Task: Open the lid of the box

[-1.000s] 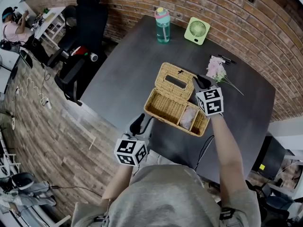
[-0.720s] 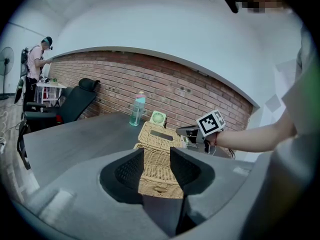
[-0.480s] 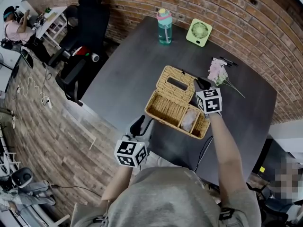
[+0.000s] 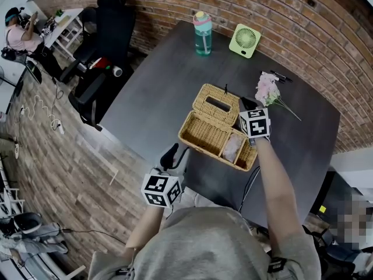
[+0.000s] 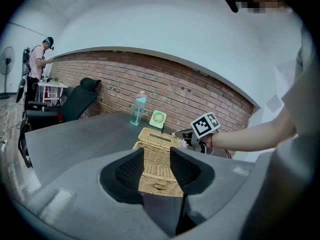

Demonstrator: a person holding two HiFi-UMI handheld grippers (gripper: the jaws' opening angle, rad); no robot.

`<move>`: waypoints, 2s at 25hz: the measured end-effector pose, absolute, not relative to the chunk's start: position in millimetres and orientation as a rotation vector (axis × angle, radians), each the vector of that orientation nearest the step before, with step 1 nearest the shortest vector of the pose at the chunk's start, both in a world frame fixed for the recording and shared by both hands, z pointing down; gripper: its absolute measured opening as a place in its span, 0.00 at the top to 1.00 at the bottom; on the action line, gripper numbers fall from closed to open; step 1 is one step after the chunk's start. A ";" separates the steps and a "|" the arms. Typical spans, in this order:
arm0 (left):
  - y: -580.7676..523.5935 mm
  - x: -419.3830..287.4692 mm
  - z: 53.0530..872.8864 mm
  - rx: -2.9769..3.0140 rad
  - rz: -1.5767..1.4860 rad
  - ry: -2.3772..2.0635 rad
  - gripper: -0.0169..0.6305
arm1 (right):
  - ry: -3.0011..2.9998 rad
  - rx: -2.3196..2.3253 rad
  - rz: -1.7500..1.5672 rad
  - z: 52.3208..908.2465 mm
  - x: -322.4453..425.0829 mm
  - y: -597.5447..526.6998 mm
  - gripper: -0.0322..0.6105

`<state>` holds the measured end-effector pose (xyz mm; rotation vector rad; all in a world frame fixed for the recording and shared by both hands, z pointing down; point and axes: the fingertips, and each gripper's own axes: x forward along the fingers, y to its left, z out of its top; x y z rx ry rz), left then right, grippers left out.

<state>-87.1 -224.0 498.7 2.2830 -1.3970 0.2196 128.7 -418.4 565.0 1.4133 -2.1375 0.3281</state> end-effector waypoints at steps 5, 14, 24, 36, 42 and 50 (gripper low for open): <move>-219.8 -87.6 498.1 2.286 0.217 -1.409 0.74 | -2.153 1.426 0.327 550.8 128.0 -410.7 0.94; -207.9 -89.7 488.8 2.318 0.201 -1.431 0.84 | -2.247 1.432 0.276 512.3 104.7 -367.5 0.94; -173.1 -104.4 480.4 2.322 0.193 -1.493 0.92 | -2.352 1.439 0.192 477.5 70.1 -292.7 0.95; -116.2 -107.8 466.0 2.389 0.184 -1.483 0.94 | -2.501 1.418 0.206 450.7 26.2 -172.0 0.95; -79.8 -104.4 460.8 2.407 0.177 -1.477 0.95 | -2.547 1.424 0.233 448.3 18.8 -111.9 0.95; -32.2 -93.7 450.9 2.448 0.161 -1.467 0.95 | -2.588 1.430 0.169 440.8 20.9 -48.0 0.95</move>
